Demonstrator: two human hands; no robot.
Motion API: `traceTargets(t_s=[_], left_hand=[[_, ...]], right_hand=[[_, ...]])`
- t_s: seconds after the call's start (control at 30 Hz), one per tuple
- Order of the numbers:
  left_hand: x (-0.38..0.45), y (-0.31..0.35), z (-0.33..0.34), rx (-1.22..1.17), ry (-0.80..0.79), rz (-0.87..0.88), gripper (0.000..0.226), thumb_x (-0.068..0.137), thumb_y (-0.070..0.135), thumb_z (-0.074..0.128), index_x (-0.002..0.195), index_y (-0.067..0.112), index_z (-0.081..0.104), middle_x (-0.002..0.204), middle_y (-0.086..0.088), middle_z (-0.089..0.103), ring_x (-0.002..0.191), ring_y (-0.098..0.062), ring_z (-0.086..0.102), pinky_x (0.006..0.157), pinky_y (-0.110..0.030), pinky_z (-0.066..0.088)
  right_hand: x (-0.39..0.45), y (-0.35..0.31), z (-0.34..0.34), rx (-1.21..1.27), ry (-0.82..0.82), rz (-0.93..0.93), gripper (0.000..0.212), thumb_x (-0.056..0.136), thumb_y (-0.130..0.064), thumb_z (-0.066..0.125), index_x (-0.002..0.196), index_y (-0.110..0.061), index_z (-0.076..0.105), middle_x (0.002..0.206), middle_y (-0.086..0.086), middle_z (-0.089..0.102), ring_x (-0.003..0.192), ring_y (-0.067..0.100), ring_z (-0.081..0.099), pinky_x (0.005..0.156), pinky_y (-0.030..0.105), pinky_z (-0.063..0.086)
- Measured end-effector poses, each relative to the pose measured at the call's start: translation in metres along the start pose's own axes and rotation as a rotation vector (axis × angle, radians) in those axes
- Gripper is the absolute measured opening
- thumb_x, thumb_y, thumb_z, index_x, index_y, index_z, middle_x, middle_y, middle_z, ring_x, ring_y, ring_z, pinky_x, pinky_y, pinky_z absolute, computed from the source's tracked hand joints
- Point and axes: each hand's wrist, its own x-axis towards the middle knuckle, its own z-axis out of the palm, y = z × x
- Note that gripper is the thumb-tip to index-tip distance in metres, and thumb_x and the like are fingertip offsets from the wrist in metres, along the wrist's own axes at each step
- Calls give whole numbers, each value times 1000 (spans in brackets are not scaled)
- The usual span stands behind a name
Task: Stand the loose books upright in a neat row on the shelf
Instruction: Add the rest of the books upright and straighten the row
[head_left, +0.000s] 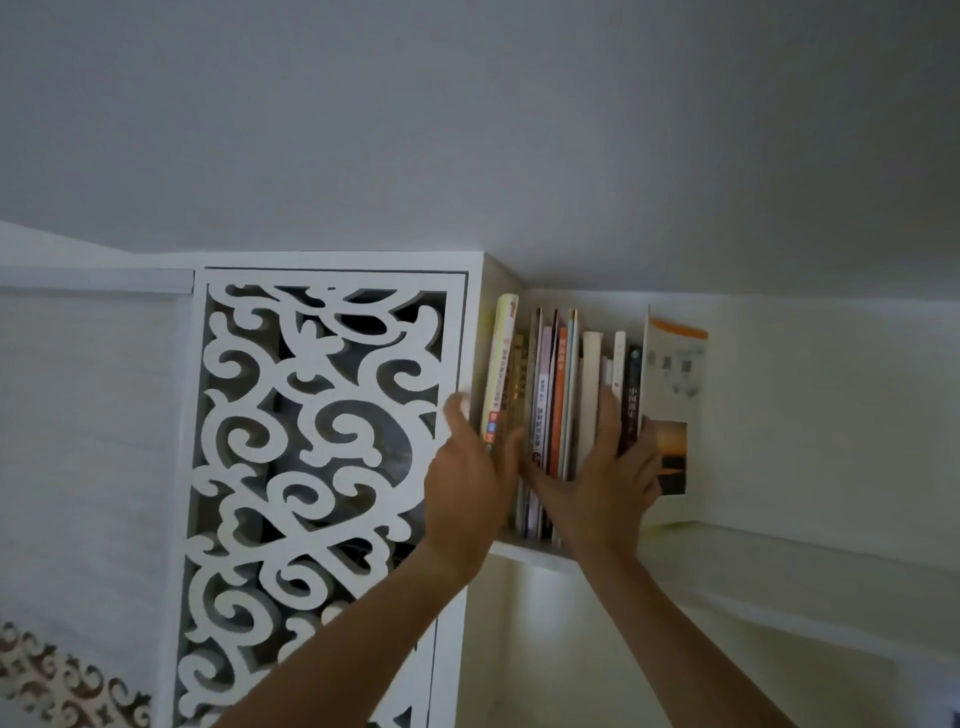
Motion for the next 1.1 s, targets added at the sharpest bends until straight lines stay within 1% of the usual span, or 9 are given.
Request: traceTargets(t_s=[0.23, 0.37, 0.5, 0.63, 0.7, 0.8, 0.87, 0.93, 1.1], left_hand=[[2, -8, 25, -102, 67, 14, 36, 111, 48, 24, 108, 24, 50, 77, 8, 66, 60, -6, 66, 50, -30, 57], [5, 4, 33, -300, 81, -195, 41, 110, 43, 28, 118, 20, 61, 93, 10, 69, 78, 10, 65, 64, -6, 51], [13, 0, 44, -484, -59, -286, 49, 109, 52, 26, 144, 29, 53, 125, 11, 66, 115, -3, 62, 101, -25, 53], [17, -15, 49, -606, -155, -308, 50, 107, 53, 29, 148, 31, 48, 137, 7, 64, 129, -9, 59, 112, -44, 49], [17, -15, 46, -519, -186, -258, 50, 109, 48, 30, 152, 27, 44, 139, 4, 62, 130, -13, 60, 111, -45, 50], [9, 1, 41, -14, -36, -45, 59, 110, 31, 43, 162, 16, 20, 152, -12, 47, 133, -22, 54, 112, -38, 48], [-2, 17, 38, 198, 164, 181, 61, 106, 25, 54, 159, 8, 28, 155, -19, 37, 140, -27, 44, 118, -35, 37], [-11, 21, 42, 237, 178, 327, 51, 104, 22, 55, 150, 3, 43, 145, -20, 49, 132, -30, 52, 112, -39, 47], [-25, 26, 55, 239, -91, -96, 59, 106, 45, 41, 154, 10, 32, 153, -22, 41, 137, -36, 51, 106, -42, 54]], right_hand=[[15, 31, -13, 111, -56, -69, 143, 54, -75, 84, 161, -22, 6, 157, 12, 30, 142, 32, 31, 106, 53, 40], [17, 34, -11, 110, -59, -79, 144, 53, -73, 85, 161, -19, 7, 157, 12, 30, 142, 32, 30, 109, 52, 39], [19, 37, -13, 112, -47, -96, 144, 54, -69, 88, 161, -16, 9, 157, 13, 29, 142, 32, 29, 111, 51, 37], [16, 35, -15, 110, -70, -61, 142, 57, -65, 89, 161, -18, 5, 160, 11, 26, 145, 32, 27, 111, 54, 36], [15, 33, -15, 111, -86, -43, 141, 60, -61, 90, 162, -20, 1, 161, 11, 23, 147, 33, 25, 110, 58, 36], [13, 29, -14, 117, -107, -34, 141, 63, -58, 89, 162, -21, -5, 162, 11, 18, 148, 35, 22, 111, 61, 35], [12, 25, -13, 133, -120, -20, 142, 64, -65, 85, 162, -21, -8, 164, 12, 15, 149, 36, 19, 114, 58, 32], [9, 24, -12, 137, -124, -15, 141, 63, -76, 75, 162, -24, -11, 165, 11, 13, 150, 37, 19, 114, 57, 32], [1, 33, -10, 131, -156, -34, 126, 80, -62, 73, 159, -33, -21, 163, 15, 9, 144, 44, 32, 103, 63, 48]])
